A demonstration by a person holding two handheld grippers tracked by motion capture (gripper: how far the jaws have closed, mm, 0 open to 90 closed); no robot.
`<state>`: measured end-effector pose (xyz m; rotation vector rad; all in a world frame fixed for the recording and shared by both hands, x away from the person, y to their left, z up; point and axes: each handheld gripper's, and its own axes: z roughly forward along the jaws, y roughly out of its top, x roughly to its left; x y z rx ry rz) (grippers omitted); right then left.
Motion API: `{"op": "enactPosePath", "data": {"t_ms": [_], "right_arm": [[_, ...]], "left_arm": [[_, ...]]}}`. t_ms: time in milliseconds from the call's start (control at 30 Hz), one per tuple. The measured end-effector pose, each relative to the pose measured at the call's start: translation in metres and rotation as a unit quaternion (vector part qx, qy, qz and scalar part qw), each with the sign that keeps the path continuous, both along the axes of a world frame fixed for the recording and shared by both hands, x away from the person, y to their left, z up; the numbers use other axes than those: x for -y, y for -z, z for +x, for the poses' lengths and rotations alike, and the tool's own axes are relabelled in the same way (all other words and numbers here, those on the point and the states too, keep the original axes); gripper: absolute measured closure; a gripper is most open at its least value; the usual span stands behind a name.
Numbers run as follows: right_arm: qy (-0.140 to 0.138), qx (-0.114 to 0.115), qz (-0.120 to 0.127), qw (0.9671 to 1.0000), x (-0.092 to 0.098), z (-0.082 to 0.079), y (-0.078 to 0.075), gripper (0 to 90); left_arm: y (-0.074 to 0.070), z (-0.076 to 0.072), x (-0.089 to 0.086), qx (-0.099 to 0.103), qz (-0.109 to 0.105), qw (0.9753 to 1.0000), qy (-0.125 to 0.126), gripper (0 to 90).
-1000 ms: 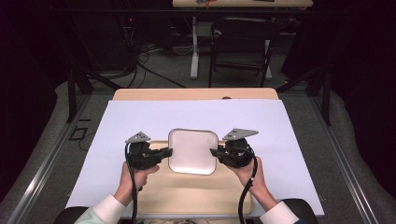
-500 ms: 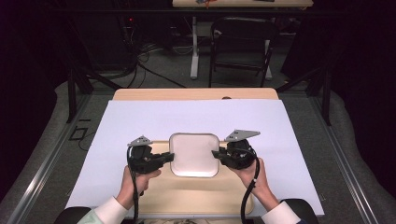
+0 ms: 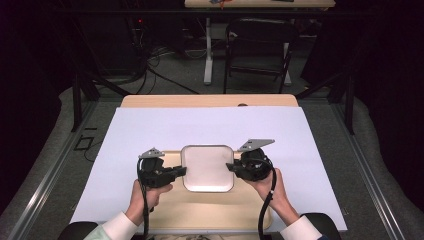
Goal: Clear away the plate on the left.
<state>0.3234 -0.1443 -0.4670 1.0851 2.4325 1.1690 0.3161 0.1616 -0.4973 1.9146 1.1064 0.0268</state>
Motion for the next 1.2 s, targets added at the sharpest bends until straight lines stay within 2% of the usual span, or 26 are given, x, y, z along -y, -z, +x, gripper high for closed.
{"op": "enactPosePath", "data": {"t_ms": [433, 667, 967, 1200], "right_arm": [[-0.004, -0.028, 0.001, 0.9996, -0.001, 0.003, 0.005, 77.3], [-0.008, -0.045, -0.009, 0.9989, -0.004, 0.002, 0.008, 76.9], [-0.015, -0.069, -0.017, 0.9974, -0.008, 0.005, 0.016, 76.7], [-0.013, -0.085, -0.029, 0.9959, -0.01, 0.009, 0.025, 76.7]], "left_arm": [[0.004, -0.004, -0.003, -0.018, -0.007, 0.9998, -0.003, 82.9], [0.005, -0.006, -0.005, -0.028, -0.007, 0.9996, -0.003, 83.0], [0.012, -0.006, -0.006, -0.052, -0.001, 0.9987, -0.005, 83.1], [0.017, -0.005, -0.004, -0.055, 0.012, 0.9984, -0.008, 83.1]]}}
